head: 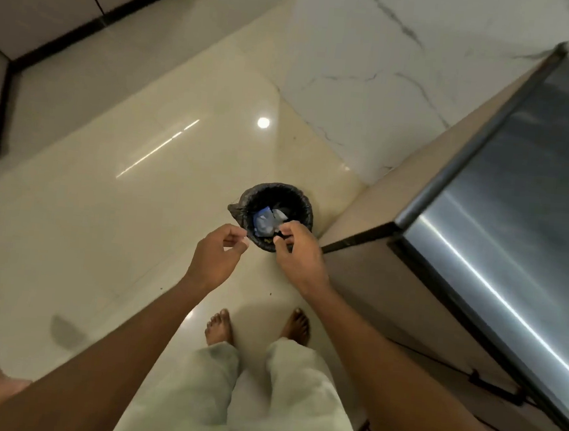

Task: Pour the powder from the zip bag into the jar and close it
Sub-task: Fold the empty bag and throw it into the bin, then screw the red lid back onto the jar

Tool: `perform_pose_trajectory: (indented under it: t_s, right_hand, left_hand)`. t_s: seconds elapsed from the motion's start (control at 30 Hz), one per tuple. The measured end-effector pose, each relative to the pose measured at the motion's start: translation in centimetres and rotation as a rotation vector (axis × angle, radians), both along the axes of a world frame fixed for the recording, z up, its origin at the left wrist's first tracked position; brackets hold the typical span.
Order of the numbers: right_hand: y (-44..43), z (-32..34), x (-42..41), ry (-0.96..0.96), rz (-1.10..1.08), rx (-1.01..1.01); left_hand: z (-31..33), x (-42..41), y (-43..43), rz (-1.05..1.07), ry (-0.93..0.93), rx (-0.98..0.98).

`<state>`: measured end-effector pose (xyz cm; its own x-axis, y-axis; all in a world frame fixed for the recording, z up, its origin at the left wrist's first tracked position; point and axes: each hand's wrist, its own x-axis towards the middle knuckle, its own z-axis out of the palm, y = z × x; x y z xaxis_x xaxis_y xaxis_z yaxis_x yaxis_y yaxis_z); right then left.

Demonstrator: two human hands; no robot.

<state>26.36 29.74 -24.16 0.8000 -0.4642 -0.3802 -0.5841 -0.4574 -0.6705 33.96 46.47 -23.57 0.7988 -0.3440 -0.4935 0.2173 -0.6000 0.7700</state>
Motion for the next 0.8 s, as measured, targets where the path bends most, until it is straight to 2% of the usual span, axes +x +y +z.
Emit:
perform_pose_trajectory:
  t_s: [0.17, 0.33, 0.53, 0.8]
  right_hand:
    - [0.4, 12.0, -2.9, -0.174, -0.05, -0.149]
    - [-1.4, 18.2, -5.8, -0.347, -0.159, -0.281]
    - [-6.8, 20.7, -13.3, -0.461, -0.389, -0.486]
    - [-15.9, 21.4, -24.8, -0.369, -0.619, -0.634]
  left_hand:
    - [9.9, -2.0, -0.3, -0.138, -0.152, -0.085]
    - [15.1, -2.9, -3.7, -0.247, -0.247, -0.208]
    - [19.3, -6.9, -11.8, -0.486, -0.355, -0.357]
    - [20.8, -16.1, -24.3, -0.71, -0.381, -0.437]
